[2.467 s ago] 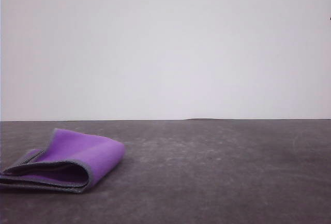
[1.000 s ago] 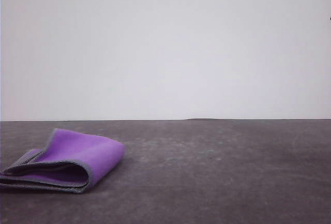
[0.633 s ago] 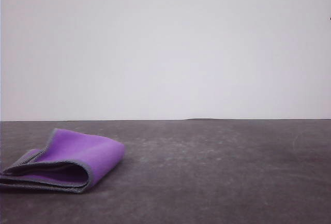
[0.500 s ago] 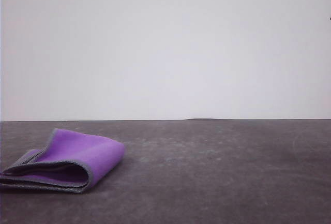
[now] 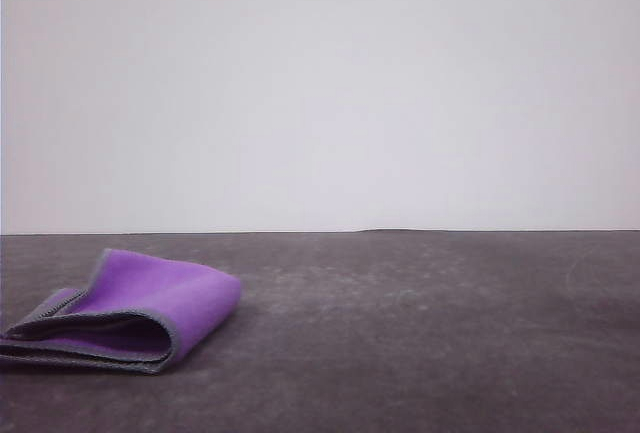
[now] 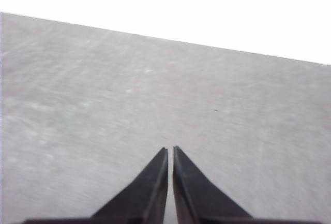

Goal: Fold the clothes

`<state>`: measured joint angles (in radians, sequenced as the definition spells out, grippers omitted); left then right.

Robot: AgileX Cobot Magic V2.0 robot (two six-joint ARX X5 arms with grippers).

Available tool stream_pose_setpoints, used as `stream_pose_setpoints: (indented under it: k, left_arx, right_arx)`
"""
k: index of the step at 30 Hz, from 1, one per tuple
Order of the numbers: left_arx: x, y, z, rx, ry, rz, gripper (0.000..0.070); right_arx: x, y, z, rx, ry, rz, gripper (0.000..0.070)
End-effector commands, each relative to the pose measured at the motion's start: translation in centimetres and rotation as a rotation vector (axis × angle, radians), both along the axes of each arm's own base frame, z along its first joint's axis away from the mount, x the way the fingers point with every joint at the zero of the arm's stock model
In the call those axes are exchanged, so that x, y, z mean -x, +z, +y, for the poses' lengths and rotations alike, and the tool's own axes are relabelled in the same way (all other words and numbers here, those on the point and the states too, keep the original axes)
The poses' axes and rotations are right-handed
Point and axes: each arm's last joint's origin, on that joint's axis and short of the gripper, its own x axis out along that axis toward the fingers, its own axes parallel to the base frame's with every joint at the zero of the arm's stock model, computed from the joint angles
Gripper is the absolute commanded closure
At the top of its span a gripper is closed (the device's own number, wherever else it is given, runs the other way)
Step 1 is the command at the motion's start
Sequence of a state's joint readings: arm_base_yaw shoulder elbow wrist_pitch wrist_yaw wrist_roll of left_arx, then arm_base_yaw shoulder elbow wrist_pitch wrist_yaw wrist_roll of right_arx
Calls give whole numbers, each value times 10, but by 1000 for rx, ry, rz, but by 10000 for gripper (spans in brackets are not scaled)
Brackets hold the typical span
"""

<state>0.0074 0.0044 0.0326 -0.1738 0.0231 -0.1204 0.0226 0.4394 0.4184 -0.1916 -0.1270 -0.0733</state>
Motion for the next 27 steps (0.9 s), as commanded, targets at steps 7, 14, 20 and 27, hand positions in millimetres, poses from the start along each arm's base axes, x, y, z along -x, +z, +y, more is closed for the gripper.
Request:
stream_pose_setpoints:
  k: [7, 14, 20, 27]
  left_arx:
    - [-1, -5, 0, 0, 5, 2, 684]
    - [-1, -5, 0, 0, 6, 2, 684]
    - [-1, -5, 0, 0, 6, 3, 684]
    - [-1, -5, 0, 0, 6, 2, 684]
  right_arx:
    - [23, -50, -6, 19, -53, -82, 690]
    - [29, -79, -6, 18, -61, -111, 690]
    - [26, -100, -6, 4, -62, -47, 689]
    - [26, -100, -7, -4, -70, -47, 690]
